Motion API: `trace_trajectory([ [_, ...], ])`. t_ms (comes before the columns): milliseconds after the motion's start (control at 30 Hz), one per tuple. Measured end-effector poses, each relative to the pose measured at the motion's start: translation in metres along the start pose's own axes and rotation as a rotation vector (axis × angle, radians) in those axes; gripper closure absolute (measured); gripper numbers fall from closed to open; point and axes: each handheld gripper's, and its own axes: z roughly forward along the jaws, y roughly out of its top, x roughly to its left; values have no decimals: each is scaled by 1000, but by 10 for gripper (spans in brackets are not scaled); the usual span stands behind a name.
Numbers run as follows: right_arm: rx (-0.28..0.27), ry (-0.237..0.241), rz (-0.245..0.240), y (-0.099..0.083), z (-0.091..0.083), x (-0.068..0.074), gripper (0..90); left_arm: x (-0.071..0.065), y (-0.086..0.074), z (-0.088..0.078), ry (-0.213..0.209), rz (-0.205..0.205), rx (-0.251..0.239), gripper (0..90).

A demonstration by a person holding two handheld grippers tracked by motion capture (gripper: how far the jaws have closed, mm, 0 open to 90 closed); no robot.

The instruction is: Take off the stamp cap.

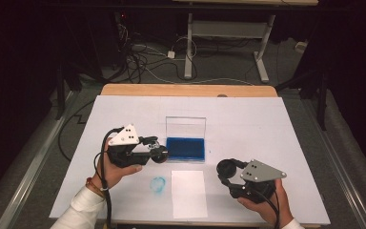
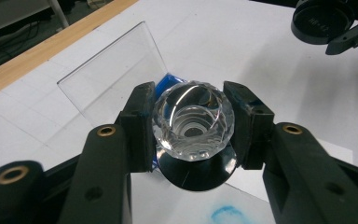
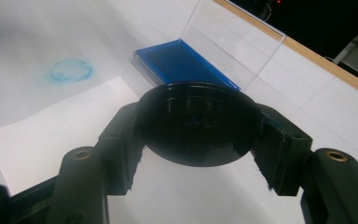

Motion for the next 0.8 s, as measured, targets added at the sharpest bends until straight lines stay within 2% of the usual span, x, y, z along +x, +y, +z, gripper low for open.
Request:
trace_trajectory([
  [600,7,-37,37,-22,-21,-8,389,-4,-8,3,43,20,43,545],
  [800,12,-39,50,-29,-25,-10,388,-5,-9,3,50,14,45,545],
])
